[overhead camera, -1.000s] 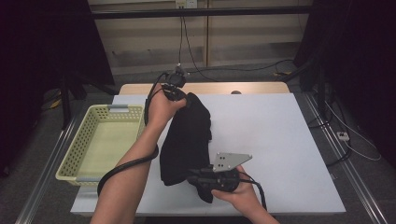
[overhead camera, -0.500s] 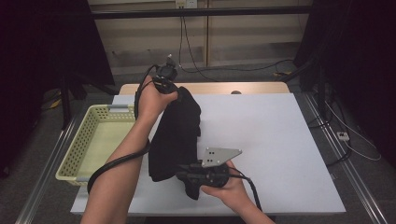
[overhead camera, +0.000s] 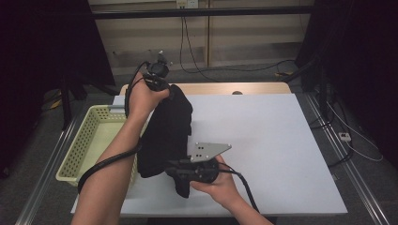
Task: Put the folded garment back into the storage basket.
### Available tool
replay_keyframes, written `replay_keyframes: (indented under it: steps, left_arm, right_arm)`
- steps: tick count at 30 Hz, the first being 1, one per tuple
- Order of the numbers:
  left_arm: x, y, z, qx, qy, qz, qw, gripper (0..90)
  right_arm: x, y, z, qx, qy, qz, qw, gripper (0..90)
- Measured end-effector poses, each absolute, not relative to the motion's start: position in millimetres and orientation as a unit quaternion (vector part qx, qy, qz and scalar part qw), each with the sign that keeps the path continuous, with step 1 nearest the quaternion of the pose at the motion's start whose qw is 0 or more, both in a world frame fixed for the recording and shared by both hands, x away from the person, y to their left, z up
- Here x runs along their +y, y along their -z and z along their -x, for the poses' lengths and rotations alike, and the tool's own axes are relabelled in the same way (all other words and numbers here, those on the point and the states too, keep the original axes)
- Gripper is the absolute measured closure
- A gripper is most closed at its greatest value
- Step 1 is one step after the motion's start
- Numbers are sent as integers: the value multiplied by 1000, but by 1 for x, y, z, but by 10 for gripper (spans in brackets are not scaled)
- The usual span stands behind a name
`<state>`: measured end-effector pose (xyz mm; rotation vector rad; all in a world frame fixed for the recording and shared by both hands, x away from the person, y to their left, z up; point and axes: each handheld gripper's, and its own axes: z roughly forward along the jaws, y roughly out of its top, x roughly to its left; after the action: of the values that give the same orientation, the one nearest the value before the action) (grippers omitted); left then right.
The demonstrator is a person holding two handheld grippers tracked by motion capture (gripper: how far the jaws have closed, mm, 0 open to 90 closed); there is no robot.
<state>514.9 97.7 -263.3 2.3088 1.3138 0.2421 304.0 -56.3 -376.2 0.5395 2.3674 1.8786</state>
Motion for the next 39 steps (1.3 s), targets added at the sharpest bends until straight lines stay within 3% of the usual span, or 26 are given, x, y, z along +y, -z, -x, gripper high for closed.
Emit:
replay_keyframes:
  steps: [39]
  left_arm:
    - [139, 236, -517, 505, -93, -832, 212, 834]
  right_arm:
    - [-9, 354, -314, 770, -620, -149, 24, 811]
